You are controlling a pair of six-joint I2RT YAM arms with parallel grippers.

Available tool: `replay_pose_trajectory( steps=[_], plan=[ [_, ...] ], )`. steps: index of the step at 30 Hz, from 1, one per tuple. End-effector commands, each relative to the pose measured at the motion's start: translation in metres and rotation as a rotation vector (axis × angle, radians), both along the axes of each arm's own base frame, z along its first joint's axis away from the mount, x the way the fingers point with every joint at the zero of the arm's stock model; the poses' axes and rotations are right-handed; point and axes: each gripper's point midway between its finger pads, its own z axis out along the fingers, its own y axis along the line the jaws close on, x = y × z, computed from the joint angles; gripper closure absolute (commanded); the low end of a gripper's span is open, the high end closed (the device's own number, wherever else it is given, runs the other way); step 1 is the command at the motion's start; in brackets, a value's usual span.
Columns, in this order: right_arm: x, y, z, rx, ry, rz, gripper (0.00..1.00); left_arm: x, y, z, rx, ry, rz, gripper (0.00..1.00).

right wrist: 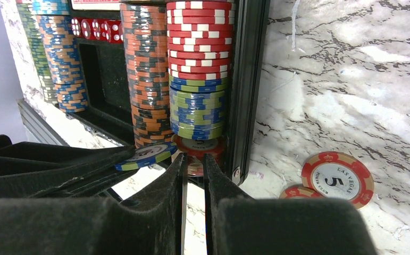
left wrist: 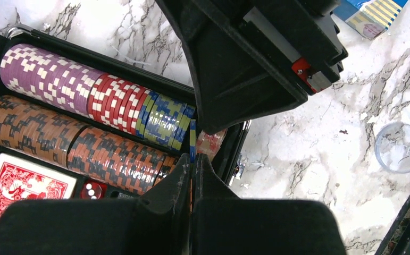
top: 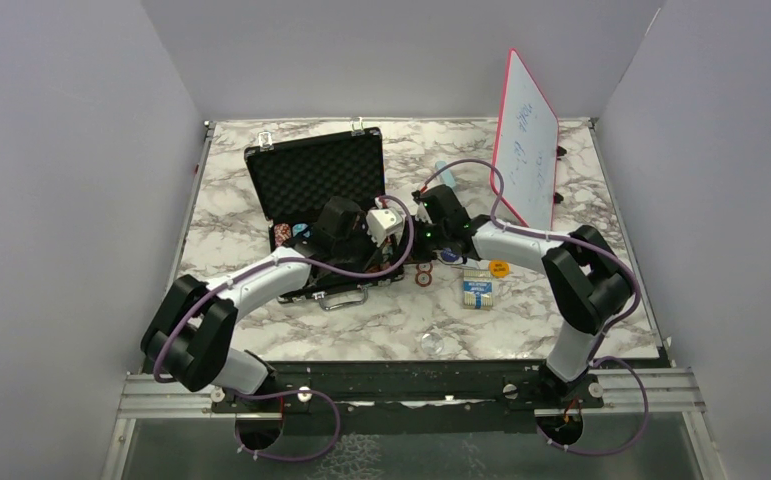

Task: Pack up texas hold em set

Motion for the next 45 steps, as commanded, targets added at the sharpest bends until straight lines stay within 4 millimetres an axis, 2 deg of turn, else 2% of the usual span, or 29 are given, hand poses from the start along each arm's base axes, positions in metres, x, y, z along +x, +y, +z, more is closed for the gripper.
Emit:
replay_pose_trajectory(
  steps=[1, 14, 17, 21, 22, 28, 32, 35, 38, 42, 45],
  plan=[
    [-0.031, -0.018, -0.030, -0.087, 0.113, 0.021, 0.83, 0.007, -0.009, 0.012, -0.021, -0.037, -0.059, 1.00],
    [-0.032, -0.019, -0.029, -0.087, 0.114, 0.014, 0.82, 0.014, -0.008, 0.003, 0.035, -0.071, -0.101, 0.99],
    [-0.032, -0.019, -0.027, -0.085, 0.111, 0.010, 0.80, 0.017, -0.008, 0.003, 0.039, -0.059, -0.077, 0.84],
    [-0.028, -0.020, -0.021, -0.090, 0.092, -0.010, 0.74, 0.026, -0.010, 0.015, 0.018, -0.068, -0.027, 0.58],
    [-0.026, -0.021, -0.019, -0.092, 0.087, -0.016, 0.73, 0.028, -0.010, 0.018, 0.010, -0.075, -0.015, 0.54],
    [-0.019, -0.022, -0.004, -0.097, 0.049, -0.037, 0.69, 0.033, -0.009, 0.044, -0.044, -0.116, 0.026, 0.52],
    [-0.010, -0.024, 0.016, -0.095, -0.005, -0.063, 0.65, 0.040, -0.001, 0.070, -0.109, -0.148, 0.121, 0.49],
    [-0.002, -0.033, 0.032, -0.125, -0.062, -0.101, 0.60, 0.048, 0.014, 0.088, -0.154, -0.171, 0.268, 0.44],
    [0.002, -0.050, 0.036, -0.199, -0.115, -0.132, 0.56, 0.050, 0.033, 0.096, -0.188, -0.165, 0.419, 0.40],
    [-0.001, -0.079, 0.023, -0.350, -0.149, -0.118, 0.51, 0.039, 0.045, 0.101, -0.257, -0.129, 0.522, 0.35],
    [-0.007, -0.093, 0.010, -0.429, -0.142, -0.088, 0.47, 0.031, 0.051, 0.103, -0.313, -0.106, 0.570, 0.30]
  ],
)
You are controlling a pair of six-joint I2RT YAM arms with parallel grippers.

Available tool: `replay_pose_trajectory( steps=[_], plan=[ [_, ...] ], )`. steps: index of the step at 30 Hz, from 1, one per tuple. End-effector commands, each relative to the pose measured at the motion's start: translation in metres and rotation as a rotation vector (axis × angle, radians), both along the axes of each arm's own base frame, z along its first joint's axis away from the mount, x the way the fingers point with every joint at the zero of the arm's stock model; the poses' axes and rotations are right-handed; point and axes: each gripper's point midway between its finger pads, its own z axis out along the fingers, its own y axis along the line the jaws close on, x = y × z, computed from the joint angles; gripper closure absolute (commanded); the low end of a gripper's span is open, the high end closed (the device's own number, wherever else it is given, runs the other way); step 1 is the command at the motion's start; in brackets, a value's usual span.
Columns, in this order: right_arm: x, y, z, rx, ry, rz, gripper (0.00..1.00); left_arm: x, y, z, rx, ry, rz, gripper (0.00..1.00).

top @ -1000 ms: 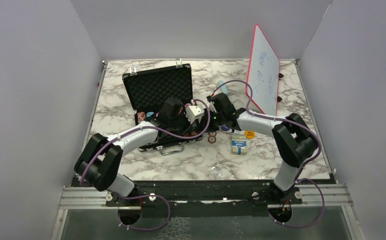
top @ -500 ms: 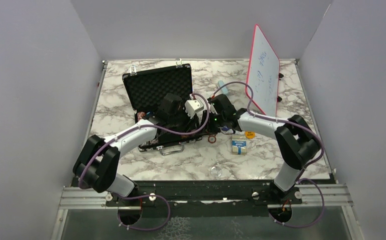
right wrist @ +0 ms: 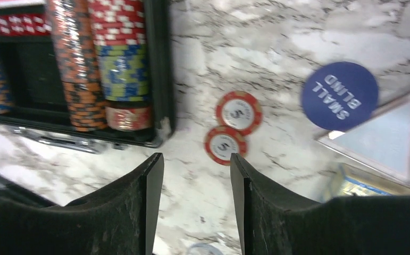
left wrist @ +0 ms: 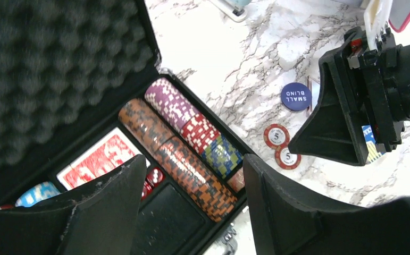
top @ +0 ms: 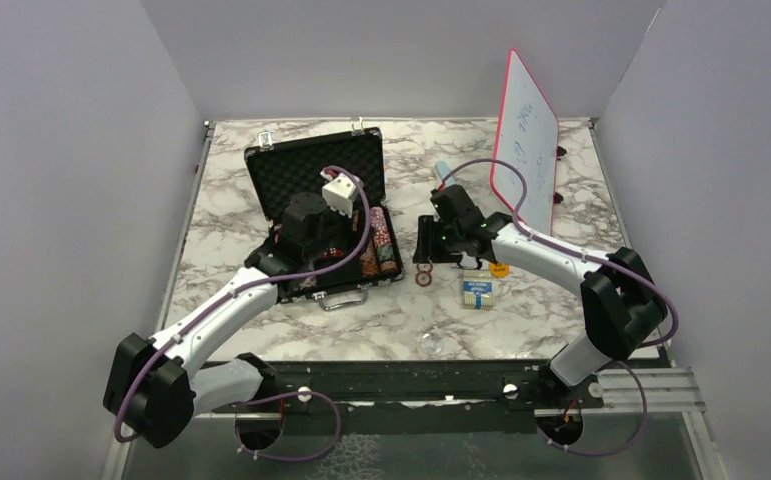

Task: Pack up texas hold em set

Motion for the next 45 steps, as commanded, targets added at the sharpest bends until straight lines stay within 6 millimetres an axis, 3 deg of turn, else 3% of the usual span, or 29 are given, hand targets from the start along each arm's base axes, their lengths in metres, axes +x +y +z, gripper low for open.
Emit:
replay_pose_trajectory(
  steps=[1, 6, 13, 22, 33, 37, 42, 45],
  plan=[
    [-0.007, -0.036, -0.020, -0.208, -0.006, 0.021, 0.44, -0.005, 0.017, 0.002, -0.127, 0.046, 0.159, 0.29],
    [-0.016, -0.034, -0.034, -0.302, -0.006, 0.078, 0.25, -0.011, 0.024, 0.001, -0.196, 0.056, 0.219, 0.22],
    [-0.025, -0.028, -0.053, -0.365, 0.032, 0.118, 0.24, -0.016, 0.028, -0.005, -0.221, 0.063, 0.239, 0.21],
    [-0.019, -0.022, -0.070, -0.417, 0.036, 0.109, 0.34, -0.019, 0.029, -0.010, -0.220, 0.073, 0.239, 0.21],
    [-0.008, -0.014, -0.072, -0.392, 0.031, 0.031, 0.53, -0.021, 0.027, -0.007, -0.252, 0.067, 0.229, 0.21],
    [-0.009, -0.011, -0.073, -0.385, 0.036, 0.046, 0.54, -0.022, 0.026, -0.010, -0.259, 0.088, 0.234, 0.20],
    [-0.009, -0.009, -0.075, -0.388, 0.049, 0.057, 0.45, -0.024, 0.024, -0.017, -0.288, 0.140, 0.250, 0.18],
    [-0.009, -0.008, -0.076, -0.391, 0.058, 0.058, 0.52, -0.026, 0.021, -0.025, -0.292, 0.216, 0.260, 0.17]
  ],
)
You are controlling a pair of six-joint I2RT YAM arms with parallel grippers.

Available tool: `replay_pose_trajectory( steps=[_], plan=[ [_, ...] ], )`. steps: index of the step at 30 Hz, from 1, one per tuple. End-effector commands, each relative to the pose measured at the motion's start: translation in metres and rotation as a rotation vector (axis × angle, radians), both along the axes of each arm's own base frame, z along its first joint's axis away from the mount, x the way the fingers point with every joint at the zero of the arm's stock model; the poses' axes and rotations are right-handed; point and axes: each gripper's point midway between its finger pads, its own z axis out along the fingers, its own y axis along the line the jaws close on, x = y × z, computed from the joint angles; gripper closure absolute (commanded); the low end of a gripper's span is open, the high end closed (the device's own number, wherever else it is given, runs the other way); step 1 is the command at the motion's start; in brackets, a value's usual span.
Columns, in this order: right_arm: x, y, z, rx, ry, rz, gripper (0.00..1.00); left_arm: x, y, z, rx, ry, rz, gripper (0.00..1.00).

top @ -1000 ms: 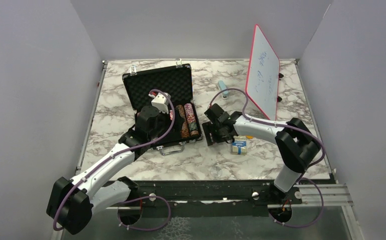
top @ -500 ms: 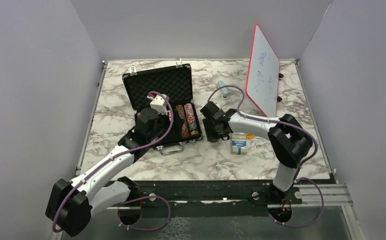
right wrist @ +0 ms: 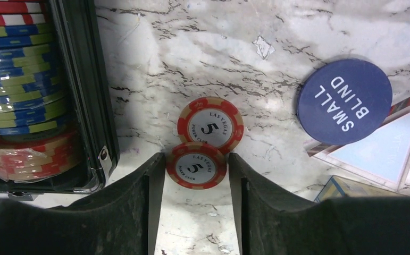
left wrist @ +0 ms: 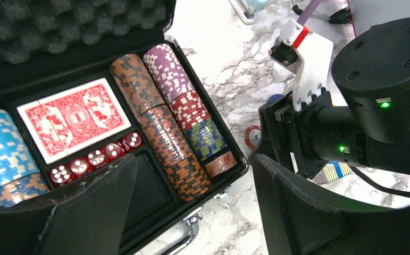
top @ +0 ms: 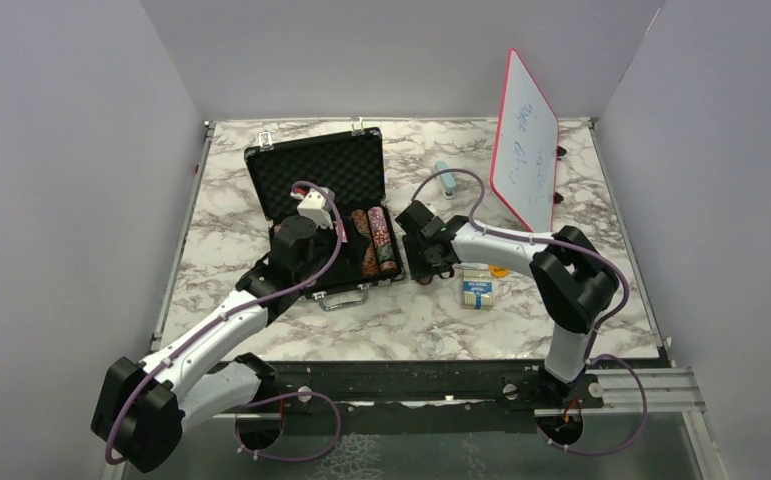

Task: Pack up texas hold em set

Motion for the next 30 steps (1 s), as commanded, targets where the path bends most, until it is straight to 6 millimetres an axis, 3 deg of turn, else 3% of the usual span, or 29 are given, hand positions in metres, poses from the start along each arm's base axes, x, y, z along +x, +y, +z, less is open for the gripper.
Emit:
replay_pose_trajectory(
  steps=[1, 4, 8, 15, 27, 30],
  plan=[
    [-0.001, 0.004, -0.010, -0.008, 0.027, 0.000, 0.56, -0.001, -0.004, -0.008, -0.051, 0.111, 0.011, 0.17],
    [-0.002, 0.005, -0.005, 0.006, 0.029, -0.004, 0.66, -0.002, -0.007, -0.017, -0.039, 0.220, 0.002, 0.11],
    [-0.003, 0.006, 0.011, 0.044, 0.004, -0.010, 0.66, -0.010, -0.017, -0.027, -0.053, 0.315, -0.038, 0.01],
    [-0.011, 0.006, 0.033, 0.111, -0.010, -0.023, 0.65, -0.025, -0.040, -0.016, -0.205, 0.331, -0.141, 0.01],
    [-0.036, 0.024, 0.078, 0.382, 0.016, -0.117, 0.64, -0.069, -0.098, -0.041, -0.326, 0.353, -0.258, 0.35],
    [-0.043, 0.028, 0.091, 0.459, 0.037, -0.163, 0.63, -0.073, -0.106, -0.048, -0.320, 0.361, -0.248, 0.48]
  ],
)
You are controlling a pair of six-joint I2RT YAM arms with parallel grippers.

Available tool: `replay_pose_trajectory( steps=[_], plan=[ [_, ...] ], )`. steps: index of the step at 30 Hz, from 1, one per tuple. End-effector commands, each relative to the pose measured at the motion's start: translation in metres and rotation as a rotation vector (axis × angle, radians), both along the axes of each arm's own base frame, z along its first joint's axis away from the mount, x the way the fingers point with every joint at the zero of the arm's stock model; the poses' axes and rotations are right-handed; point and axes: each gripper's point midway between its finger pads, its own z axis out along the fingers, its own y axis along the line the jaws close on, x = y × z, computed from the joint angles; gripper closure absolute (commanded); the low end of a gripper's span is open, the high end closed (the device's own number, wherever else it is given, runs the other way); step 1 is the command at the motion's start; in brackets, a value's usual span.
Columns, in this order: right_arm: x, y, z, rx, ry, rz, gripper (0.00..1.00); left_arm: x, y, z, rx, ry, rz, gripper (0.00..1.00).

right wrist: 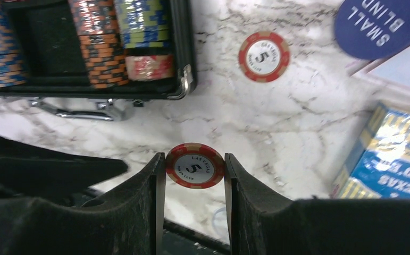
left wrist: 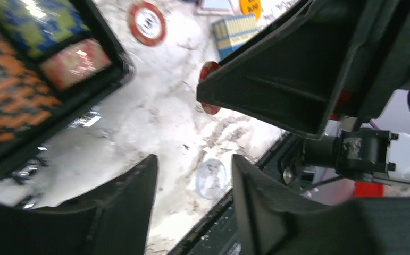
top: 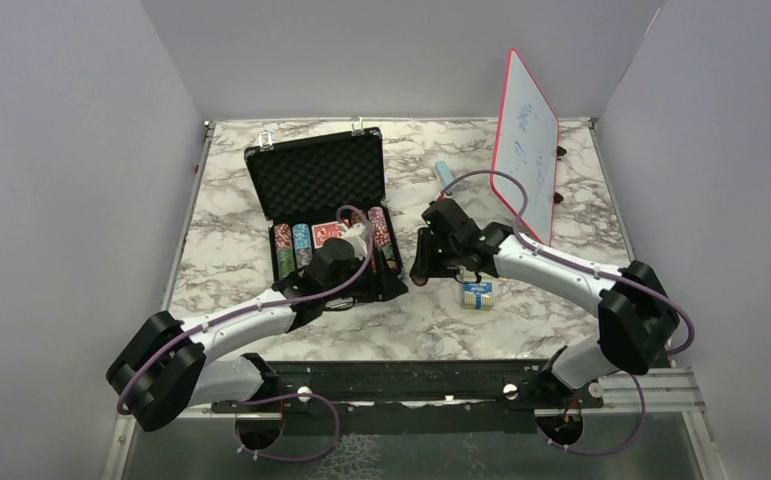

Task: Pack up texas hold em set

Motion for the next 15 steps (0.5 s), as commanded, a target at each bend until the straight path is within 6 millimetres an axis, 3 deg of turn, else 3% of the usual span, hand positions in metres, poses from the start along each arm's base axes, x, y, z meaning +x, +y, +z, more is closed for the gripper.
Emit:
replay_pose_trajectory(
  steps=[1, 6, 12, 15],
  plan=[
    [-0.012, 0.017, 0.027, 0.182, 0.043, -0.069, 0.63, 0.009, -0.019, 0.012, -0.077, -0.046, 0.046, 0.49],
    [-0.019, 0.021, 0.046, 0.277, 0.058, -0.112, 0.63, 0.010, -0.027, 0.017, -0.145, -0.064, 0.058, 0.50],
    [-0.024, 0.024, 0.055, 0.337, 0.081, -0.142, 0.63, 0.011, -0.025, 0.024, -0.183, -0.101, 0.075, 0.50],
    [-0.026, 0.024, 0.055, 0.354, 0.088, -0.148, 0.63, 0.010, -0.026, 0.029, -0.202, -0.112, 0.072, 0.57]
  ],
)
